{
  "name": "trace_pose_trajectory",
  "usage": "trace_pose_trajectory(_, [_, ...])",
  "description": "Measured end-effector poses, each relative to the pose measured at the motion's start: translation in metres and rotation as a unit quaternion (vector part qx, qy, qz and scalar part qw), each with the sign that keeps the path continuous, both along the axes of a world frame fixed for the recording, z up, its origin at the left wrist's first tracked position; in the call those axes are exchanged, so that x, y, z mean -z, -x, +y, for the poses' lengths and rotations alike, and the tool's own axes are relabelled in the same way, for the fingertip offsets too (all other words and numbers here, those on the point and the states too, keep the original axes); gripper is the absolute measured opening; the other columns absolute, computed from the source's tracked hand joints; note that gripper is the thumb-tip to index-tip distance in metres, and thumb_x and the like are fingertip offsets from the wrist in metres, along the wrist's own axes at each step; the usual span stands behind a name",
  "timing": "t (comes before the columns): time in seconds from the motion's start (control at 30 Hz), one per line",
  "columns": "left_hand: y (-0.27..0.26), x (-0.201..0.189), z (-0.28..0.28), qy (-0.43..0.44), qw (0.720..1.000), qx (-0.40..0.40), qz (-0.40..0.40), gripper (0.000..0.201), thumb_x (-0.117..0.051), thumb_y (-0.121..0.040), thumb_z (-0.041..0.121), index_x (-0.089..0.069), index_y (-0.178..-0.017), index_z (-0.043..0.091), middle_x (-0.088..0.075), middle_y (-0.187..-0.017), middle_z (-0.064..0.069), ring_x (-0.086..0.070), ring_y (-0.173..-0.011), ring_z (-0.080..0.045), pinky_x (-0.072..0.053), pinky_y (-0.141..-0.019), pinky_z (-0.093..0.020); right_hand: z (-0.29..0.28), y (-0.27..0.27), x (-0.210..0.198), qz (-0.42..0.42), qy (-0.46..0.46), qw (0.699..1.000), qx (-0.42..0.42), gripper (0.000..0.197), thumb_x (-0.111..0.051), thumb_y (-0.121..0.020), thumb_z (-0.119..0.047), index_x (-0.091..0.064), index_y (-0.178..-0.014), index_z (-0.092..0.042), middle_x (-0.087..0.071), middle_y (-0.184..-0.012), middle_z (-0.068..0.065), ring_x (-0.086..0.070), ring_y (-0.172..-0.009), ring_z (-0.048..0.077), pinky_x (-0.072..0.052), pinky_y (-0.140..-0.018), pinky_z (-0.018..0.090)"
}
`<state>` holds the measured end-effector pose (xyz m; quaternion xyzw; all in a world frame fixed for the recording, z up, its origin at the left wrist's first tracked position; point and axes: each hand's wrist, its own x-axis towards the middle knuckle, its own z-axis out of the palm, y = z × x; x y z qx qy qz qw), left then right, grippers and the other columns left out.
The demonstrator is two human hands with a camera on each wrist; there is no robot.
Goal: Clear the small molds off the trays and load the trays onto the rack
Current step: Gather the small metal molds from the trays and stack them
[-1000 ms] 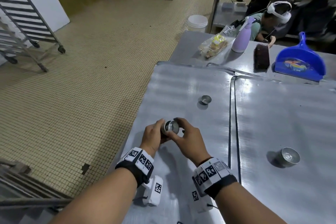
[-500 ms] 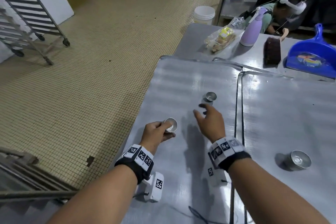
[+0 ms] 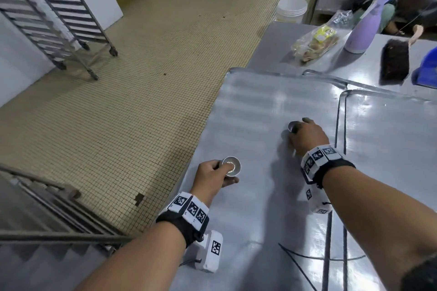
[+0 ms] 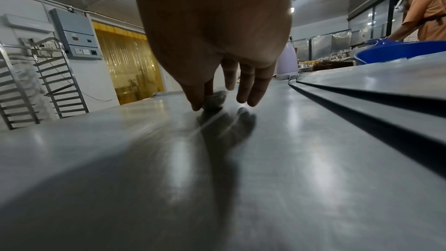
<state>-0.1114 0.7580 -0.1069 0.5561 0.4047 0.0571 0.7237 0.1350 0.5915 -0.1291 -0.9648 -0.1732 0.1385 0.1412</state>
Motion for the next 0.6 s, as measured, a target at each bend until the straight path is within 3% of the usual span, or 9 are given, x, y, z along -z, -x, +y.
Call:
trace_pose_trajectory(0.1, [0.003, 0.0, 0.0, -0.003, 1.0, 0.004, 0.001, 0.017, -0.062, -0.093, 0.007, -0.069, -0.098, -0.008, -0.07, -0.092, -0.023, -0.076, -0.074, -0.028, -0.061, -0.069, -0.028, -0.003, 0.01, -0.003, -0.003, -0.006, 1.0, -0.022, 0.031, -0.053, -0.086, -0.019, -0.07, -0.107, -0.033, -0.05, -0.144, 0.007, -0.053, -0.126, 0.032, -0.048, -0.093, 0.039])
trace_pose_trajectory(0.17, [0.003, 0.0, -0.003, -0.005, 1.0, 0.007, 0.002, 0.017, -0.062, -0.093, 0.007, -0.069, -0.097, -0.007, -0.07, -0.091, -0.022, -0.076, -0.074, -0.028, -0.062, -0.07, -0.029, -0.004, 0.023, -0.006, -0.009, -0.003, 0.999, -0.038, 0.023, -0.054, -0.084, -0.019, -0.072, -0.096, -0.028, -0.064, -0.115, 0.01, -0.062, -0.104, 0.034, -0.047, -0.073, 0.033])
trace_pose_trajectory(0.23, [0.003, 0.001, -0.007, -0.009, 1.0, 0.009, 0.005, 0.019, -0.062, -0.093, 0.007, -0.068, -0.098, -0.01, -0.069, -0.089, -0.022, -0.076, -0.072, -0.028, -0.061, -0.069, -0.029, -0.004, 0.04, -0.009, -0.01, -0.002, 0.999, -0.044, 0.019, -0.054, -0.085, -0.022, -0.071, -0.094, -0.026, -0.066, -0.102, 0.01, -0.063, -0.09, 0.032, -0.039, -0.067, 0.029])
trace_pose_trajectory(0.3, [0.004, 0.002, -0.011, -0.019, 1.0, 0.013, 0.008, 0.022, -0.063, -0.092, 0.007, -0.066, -0.099, -0.014, -0.068, -0.087, -0.022, -0.075, -0.069, -0.027, -0.062, -0.067, -0.029, -0.005, 0.061, -0.013, -0.002, -0.023, 0.999, -0.033, 0.021, -0.056, -0.088, -0.024, -0.067, -0.106, -0.022, -0.067, -0.106, 0.01, -0.063, -0.094, 0.032, -0.042, -0.07, 0.031])
trace_pose_trajectory(0.4, [0.005, 0.003, -0.018, -0.035, 0.999, 0.009, 0.013, 0.025, -0.062, -0.092, 0.005, -0.064, -0.099, -0.019, -0.066, -0.085, -0.022, -0.074, -0.066, -0.027, -0.063, -0.068, -0.03, -0.01, 0.096, -0.016, 0.033, -0.053, 0.998, -0.029, 0.044, -0.058, -0.087, -0.032, -0.058, -0.128, -0.017, -0.065, -0.117, 0.009, -0.061, -0.11, 0.032, -0.048, -0.087, 0.037])
trace_pose_trajectory(0.5, [0.003, 0.003, -0.022, -0.041, 0.999, -0.005, 0.012, 0.026, -0.061, -0.092, 0.003, -0.061, -0.098, -0.022, -0.064, -0.084, -0.022, -0.073, -0.064, -0.027, -0.063, -0.067, -0.029, -0.016, 0.126, -0.017, 0.065, -0.076, 0.993, -0.059, 0.027, -0.059, -0.083, -0.041, -0.067, -0.102, -0.025, -0.061, -0.102, 0.003, -0.062, -0.104, 0.027, -0.046, -0.082, 0.031])
trace_pose_trajectory(0.53, [0.002, 0.003, -0.024, -0.04, 0.999, -0.009, 0.01, 0.025, -0.061, -0.091, 0.002, -0.061, -0.097, -0.023, -0.063, -0.084, -0.022, -0.073, -0.065, -0.028, -0.063, -0.068, -0.03, -0.018, 0.134, -0.018, 0.073, -0.104, 0.99, -0.057, 0.026, -0.065, -0.083, -0.041, -0.066, -0.103, -0.025, -0.06, -0.102, 0.002, -0.062, -0.103, 0.025, -0.045, -0.082, 0.031])
trace_pose_trajectory(0.6, [0.001, 0.003, -0.028, -0.036, 0.999, -0.018, 0.0, 0.024, -0.063, -0.09, 0.001, -0.062, -0.096, -0.023, -0.063, -0.084, -0.021, -0.073, -0.069, -0.031, -0.063, -0.068, -0.031, -0.022, 0.15, -0.023, 0.077, -0.18, 0.98, -0.041, 0.047, -0.075, -0.081, -0.041, -0.062, -0.121, -0.021, -0.063, -0.112, 0.001, -0.061, -0.103, 0.021, -0.046, -0.086, 0.03])
